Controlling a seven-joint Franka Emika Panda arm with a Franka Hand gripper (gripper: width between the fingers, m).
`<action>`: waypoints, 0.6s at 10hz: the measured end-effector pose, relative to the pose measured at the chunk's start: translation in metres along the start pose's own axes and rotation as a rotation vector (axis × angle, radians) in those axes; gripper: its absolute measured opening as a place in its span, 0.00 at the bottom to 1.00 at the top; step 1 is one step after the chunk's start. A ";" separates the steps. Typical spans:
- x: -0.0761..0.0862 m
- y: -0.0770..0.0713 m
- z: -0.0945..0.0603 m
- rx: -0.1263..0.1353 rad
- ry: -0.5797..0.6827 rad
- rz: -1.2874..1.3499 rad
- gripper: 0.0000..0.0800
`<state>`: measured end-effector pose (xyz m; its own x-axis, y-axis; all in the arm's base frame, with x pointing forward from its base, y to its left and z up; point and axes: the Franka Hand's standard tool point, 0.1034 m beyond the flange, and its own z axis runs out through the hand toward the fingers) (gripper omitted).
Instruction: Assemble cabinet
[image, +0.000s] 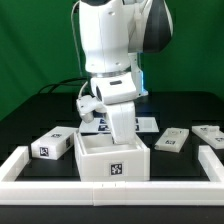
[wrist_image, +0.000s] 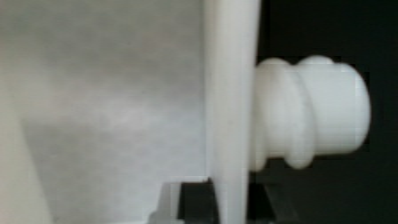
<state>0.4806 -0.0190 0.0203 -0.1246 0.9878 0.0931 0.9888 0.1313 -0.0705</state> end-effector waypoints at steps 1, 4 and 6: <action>0.014 0.003 0.000 -0.003 0.004 0.054 0.05; 0.047 0.020 0.004 -0.014 0.022 0.123 0.05; 0.066 0.033 0.004 -0.025 0.032 0.171 0.05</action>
Offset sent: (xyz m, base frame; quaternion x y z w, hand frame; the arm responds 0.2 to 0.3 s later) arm 0.0196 0.0435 -0.0064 -0.0006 0.0167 0.0291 0.9994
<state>0.5044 0.0507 0.0205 0.0480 0.9923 0.1139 0.9972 -0.0410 -0.0628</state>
